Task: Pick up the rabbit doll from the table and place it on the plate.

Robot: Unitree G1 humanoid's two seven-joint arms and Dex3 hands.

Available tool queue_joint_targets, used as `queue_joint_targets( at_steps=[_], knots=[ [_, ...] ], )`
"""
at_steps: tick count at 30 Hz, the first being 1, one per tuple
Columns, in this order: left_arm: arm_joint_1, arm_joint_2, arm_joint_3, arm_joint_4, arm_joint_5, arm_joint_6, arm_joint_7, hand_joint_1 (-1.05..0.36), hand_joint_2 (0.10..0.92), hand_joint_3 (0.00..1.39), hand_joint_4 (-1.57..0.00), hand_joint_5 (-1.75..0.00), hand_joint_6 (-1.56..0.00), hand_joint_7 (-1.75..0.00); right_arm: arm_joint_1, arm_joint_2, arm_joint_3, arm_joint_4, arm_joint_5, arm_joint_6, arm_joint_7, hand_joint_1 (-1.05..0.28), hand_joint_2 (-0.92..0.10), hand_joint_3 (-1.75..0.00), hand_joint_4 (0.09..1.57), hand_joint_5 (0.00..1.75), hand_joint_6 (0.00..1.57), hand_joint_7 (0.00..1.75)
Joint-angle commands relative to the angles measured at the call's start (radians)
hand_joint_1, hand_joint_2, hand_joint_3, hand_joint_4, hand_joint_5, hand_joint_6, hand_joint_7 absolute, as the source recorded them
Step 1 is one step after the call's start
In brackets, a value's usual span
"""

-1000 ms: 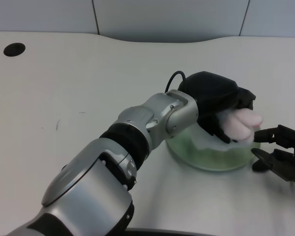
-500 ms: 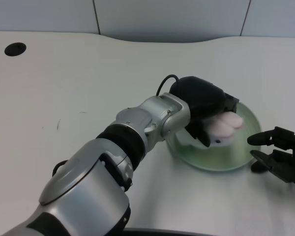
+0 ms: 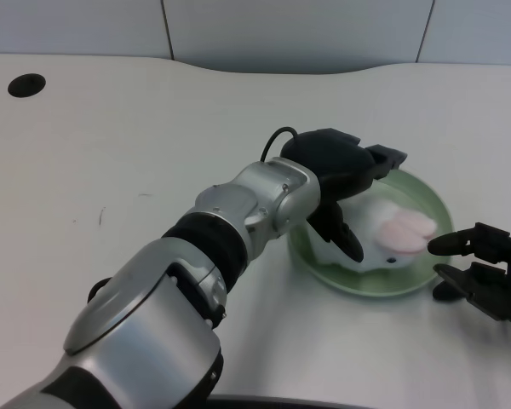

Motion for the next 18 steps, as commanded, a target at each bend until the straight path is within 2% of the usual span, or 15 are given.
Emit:
queue_joint_targets(
  at_steps=[1,4,8,11,12,13,16,18],
  knots=[
    [-0.012,0.034,0.035,-0.002,-0.033,-0.016,0.002,-1.05,0.921,0.14,0.0,0.0,0.0,0.0,0.013,-0.023,-0.008,0.025,0.006,-0.003,0.011,-0.89,-0.92,-0.05,0.84,0.96,0.64,0.84],
    [-0.002,0.073,0.077,-0.011,-0.07,-0.046,-0.003,-1.05,0.921,0.15,0.0,0.0,0.0,0.0,0.012,-0.023,-0.011,0.029,0.007,-0.004,0.009,-0.89,-0.92,-0.04,0.84,0.96,0.63,0.83],
    [0.017,0.129,0.12,-0.03,-0.115,-0.109,-0.014,-1.05,0.921,0.19,0.0,0.0,-0.01,0.0,0.013,-0.027,-0.01,0.028,0.001,0.003,0.006,-0.89,-0.92,-0.03,0.82,0.97,0.62,0.83],
    [0.044,0.19,0.158,-0.049,-0.158,-0.168,-0.039,-1.04,0.921,0.21,-0.02,-0.01,-0.02,-0.01,0.013,-0.031,-0.007,0.02,-0.006,0.019,-0.003,-0.91,-0.92,-0.02,0.72,1.13,0.61,0.86],
    [0.055,0.21,0.164,-0.056,-0.164,-0.184,-0.042,-1.02,0.921,0.21,-0.05,-0.03,-0.04,-0.02,0.012,-0.031,-0.008,0.022,-0.004,0.018,-0.001,-0.9,-0.92,-0.02,0.67,1.25,0.61,0.88],
    [0.067,0.229,0.17,-0.064,-0.171,-0.197,-0.045,-1.02,0.921,0.2,-0.06,-0.03,-0.04,-0.02,0.011,-0.031,-0.009,0.024,-0.001,0.017,0.002,-0.9,-0.92,-0.02,0.64,1.29,0.61,0.89],
    [0.106,0.273,0.201,-0.085,-0.204,-0.234,-0.064,-0.98,0.921,0.18,-0.1,-0.06,-0.07,-0.03,0.012,-0.031,-0.01,0.021,0.002,0.028,0.003,-0.93,-0.92,-0.01,0.61,1.23,0.6,0.91],
    [0.136,0.307,0.222,-0.102,-0.224,-0.268,-0.063,-0.95,0.921,0.17,-0.14,-0.08,-0.1,-0.05,0.011,-0.026,-0.016,0.023,0.012,0.032,0.008,-0.93,-0.91,0.0,0.64,1.19,0.6,0.91]
  ],
)
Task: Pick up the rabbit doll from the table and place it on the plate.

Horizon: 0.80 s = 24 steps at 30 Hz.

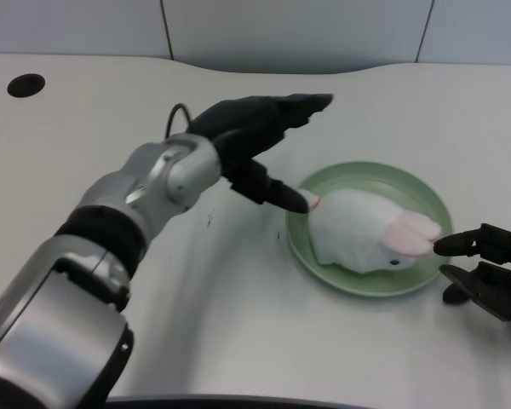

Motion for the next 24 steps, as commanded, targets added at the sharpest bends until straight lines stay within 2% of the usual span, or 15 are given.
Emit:
queue_joint_targets(
  at_steps=[1,2,4,9,10,11,13,14,15,17,20,22,24],
  knots=[
    [0.054,0.059,0.033,-0.029,-0.034,-0.052,-0.011,-0.94,0.921,0.16,-0.15,-0.09,-0.11,-0.05,0.015,-0.01,-0.012,0.011,0.015,0.024,0.005,-0.93,-0.91,0.0,0.65,1.17,0.61,0.91],
    [0.068,0.073,0.043,-0.035,-0.042,-0.065,-0.011,-0.94,0.921,0.16,-0.17,-0.1,-0.12,-0.05,0.016,-0.008,-0.014,0.008,0.02,0.026,0.009,-0.93,-0.91,0.0,0.7,1.11,0.61,0.91],
    [0.114,0.101,0.086,-0.051,-0.089,-0.094,-0.025,-0.91,0.921,0.14,-0.21,-0.12,-0.16,-0.07,0.02,-0.004,-0.013,0.005,0.022,0.02,0.009,-0.92,-0.9,0.0,0.78,1.01,0.61,0.91],
    [0.244,0.149,0.175,-0.119,-0.19,-0.126,-0.042,-0.82,0.921,0.14,-0.35,-0.21,-0.27,-0.09,0.023,0.001,-0.016,0.01,0.033,0.004,0.018,-0.92,-0.9,0.0,0.83,0.95,0.63,0.9],
    [0.273,0.154,0.194,-0.133,-0.212,-0.133,-0.045,-0.81,0.921,0.14,-0.37,-0.22,-0.29,-0.09,0.025,0.003,-0.017,0.005,0.034,0.008,0.018,-0.91,-0.9,0.0,0.83,0.95,0.63,0.9],
    [0.298,0.158,0.211,-0.148,-0.233,-0.139,-0.052,-0.78,0.921,0.15,-0.36,-0.33,-0.33,-0.07,0.026,0.004,-0.019,0.001,0.036,0.014,0.018,-0.91,-0.9,0.0,0.83,0.94,0.63,0.89],
    [0.335,0.165,0.235,-0.173,-0.262,-0.142,-0.069,-0.74,0.921,0.17,-0.23,-0.7,-0.38,-0.03,0.029,0.005,-0.02,-0.007,0.038,0.022,0.016,-0.92,-0.89,0.0,0.84,0.94,0.63,0.89],
    [0.374,0.167,0.26,-0.2,-0.299,-0.13,-0.092,-0.73,0.921,0.18,-0.21,-0.76,-0.39,-0.02,0.029,0.004,-0.02,-0.005,0.038,0.017,0.018,-0.92,-0.89,0.0,0.84,0.93,0.63,0.89],
    [0.41,0.168,0.284,-0.228,-0.334,-0.115,-0.116,-0.69,0.921,0.24,-0.22,-0.9,-0.43,-0.03,0.03,0.003,-0.02,-0.004,0.037,0.014,0.018,-0.91,-0.9,0.0,0.84,0.93,0.63,0.88],
    [0.485,0.166,0.331,-0.298,-0.408,-0.071,-0.158,-0.63,0.921,0.3,-0.25,-1.01,-0.46,-0.03,0.032,0.0,-0.018,-0.008,0.033,0.019,0.015,-0.91,-0.9,0.0,0.84,0.93,0.63,0.87],
    [0.58,0.169,0.374,-0.416,-0.473,0.021,-0.2,-0.55,0.921,0.38,-0.29,-1.13,-0.51,-0.04,0.035,0.002,-0.022,-0.017,0.04,0.028,0.018,-0.91,-0.9,0.0,0.84,0.92,0.64,0.86],
    [0.644,0.172,0.402,-0.496,-0.516,0.077,-0.228,-0.49,0.921,0.44,-0.29,-1.18,-0.58,-0.07,0.037,0.002,-0.023,-0.025,0.041,0.036,0.014,-0.91,-0.89,0.0,0.84,0.92,0.64,0.86],
    [0.703,0.174,0.425,-0.567,-0.549,0.128,-0.246,-0.49,0.921,0.45,-0.32,-1.2,-0.64,-0.09,0.039,0.003,-0.023,-0.032,0.042,0.041,0.015,-0.91,-0.89,0.0,0.84,0.92,0.64,0.86]
  ],
)
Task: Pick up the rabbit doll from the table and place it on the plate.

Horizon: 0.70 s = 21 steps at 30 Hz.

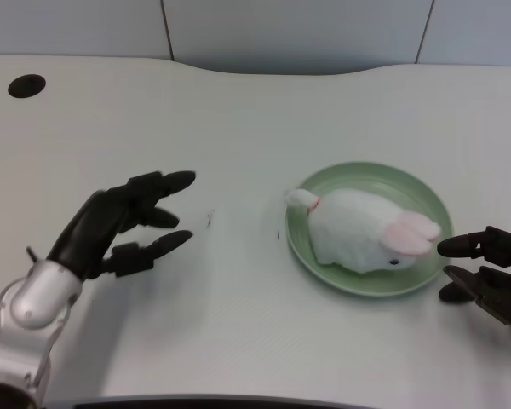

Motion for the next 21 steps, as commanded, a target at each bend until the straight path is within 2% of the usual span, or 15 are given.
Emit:
queue_joint_targets(
  at_steps=[1,4,7,9,10,12,13,15,17,19,21],
  knots=[
    [0.093,0.019,0.044,-0.109,-0.057,0.082,-0.034,-0.49,0.921,0.45,-0.35,-1.23,-0.67,-0.1,0.019,-0.004,-0.008,-0.008,0.011,0.022,0.0,-0.9,-0.89,0.0,0.83,0.93,0.64,0.87],
    [0.169,0.02,0.078,-0.172,-0.1,0.118,-0.053,-0.46,0.921,0.46,-0.45,-1.49,-0.82,-0.17,0.023,-0.005,-0.008,-0.016,0.011,0.021,0.001,-0.89,-0.89,0.0,0.82,0.93,0.63,0.87],
    [0.215,0.024,0.096,-0.205,-0.112,0.131,-0.064,-0.45,0.921,0.48,-0.46,-1.67,-0.9,-0.23,0.021,-0.007,-0.01,-0.014,0.015,0.024,0.006,-0.9,-0.89,0.0,0.82,0.94,0.62,0.87],
    [0.226,0.023,0.102,-0.216,-0.113,0.135,-0.068,-0.44,0.921,0.49,-0.45,-1.71,-0.91,-0.24,0.021,-0.007,-0.011,-0.013,0.016,0.024,0.008,-0.91,-0.89,0.0,0.83,0.95,0.61,0.88],
    [0.246,0.028,0.105,-0.223,-0.116,0.147,-0.074,-0.44,0.921,0.49,-0.45,-1.72,-0.91,-0.25,0.02,-0.008,-0.015,-0.012,0.021,0.026,0.012,-0.91,-0.89,0.0,0.83,0.95,0.61,0.88],
    [0.276,0.036,0.11,-0.224,-0.12,0.151,-0.091,-0.46,0.921,0.5,-0.48,-1.74,-0.75,-0.78,0.018,-0.011,-0.021,-0.009,0.028,0.029,0.016,-0.91,-0.89,0.0,0.84,0.95,0.62,0.89],
    [0.285,0.038,0.112,-0.222,-0.121,0.153,-0.098,-0.46,0.921,0.52,-0.5,-1.74,-0.67,-1.0,0.017,-0.014,-0.022,-0.006,0.028,0.029,0.016,-0.91,-0.89,0.0,0.84,0.95,0.61,0.89],
    [0.296,0.036,0.113,-0.223,-0.118,0.154,-0.101,-0.46,0.921,0.54,-0.53,-1.75,-0.61,-1.19,0.014,-0.02,-0.026,-0.003,0.029,0.032,0.016,-0.91,-0.89,0.0,0.82,0.94,0.6,0.89],
    [0.304,0.027,0.114,-0.221,-0.119,0.159,-0.098,-0.46,0.921,0.55,-0.54,-1.75,-0.54,-1.36,0.01,-0.023,-0.032,0.003,0.031,0.041,0.007,-0.91,-0.89,0.0,0.82,0.95,0.6,0.91],
    [0.308,0.016,0.114,-0.211,-0.118,0.166,-0.092,-0.45,0.921,0.55,-0.57,-1.75,-0.47,-1.53,0.003,-0.024,-0.04,0.012,0.035,0.058,-0.005,-0.9,-0.88,0.0,0.83,0.96,0.61,0.91],
    [0.313,0.008,0.11,-0.207,-0.1,0.167,-0.068,-0.45,0.921,0.55,-0.58,-1.75,-0.44,-1.58,-0.006,-0.026,-0.047,0.03,0.036,0.058,-0.007,-0.88,-0.88,0.0,0.84,0.96,0.61,0.91]
  ],
)
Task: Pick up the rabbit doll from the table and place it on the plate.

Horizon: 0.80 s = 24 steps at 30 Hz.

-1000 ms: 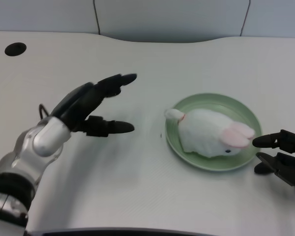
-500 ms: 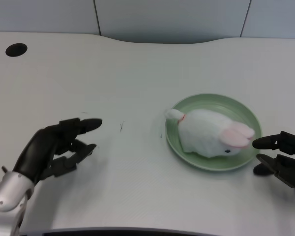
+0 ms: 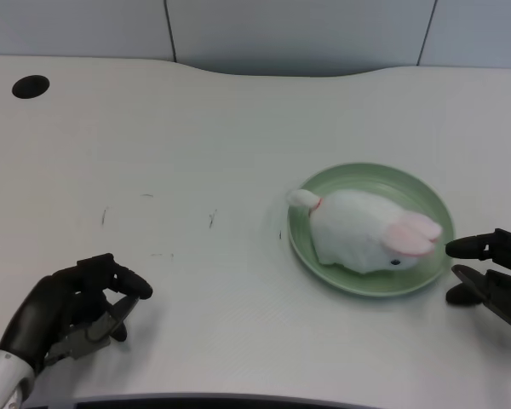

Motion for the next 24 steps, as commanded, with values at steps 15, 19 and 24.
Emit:
queue_joint_targets(
  at_steps=[15,19,24],
  knots=[
    [-0.053,-0.047,0.04,0.106,0.0,-0.015,0.057,-0.45,0.921,0.52,-0.57,-1.75,-0.4,-1.65,-0.074,-0.012,-0.063,0.15,0.021,-0.058,-0.057,-0.84,-0.9,0.0,0.74,1.16,0.48,1.08],
    [-0.062,-0.05,0.047,0.126,-0.005,-0.033,0.044,-0.45,0.921,0.51,-0.59,-1.75,-0.41,-1.66,-0.065,-0.008,-0.071,0.128,0.024,-0.026,-0.083,-0.85,-0.9,-0.01,0.78,1.16,0.5,1.09],
    [-0.072,-0.038,0.046,0.147,0.008,-0.052,0.043,-0.46,0.921,0.51,-0.62,-1.75,-0.42,-1.65,-0.048,-0.003,-0.072,0.097,0.03,0.005,-0.096,-0.81,-0.91,-0.01,0.78,1.15,0.56,1.06]
  ],
)
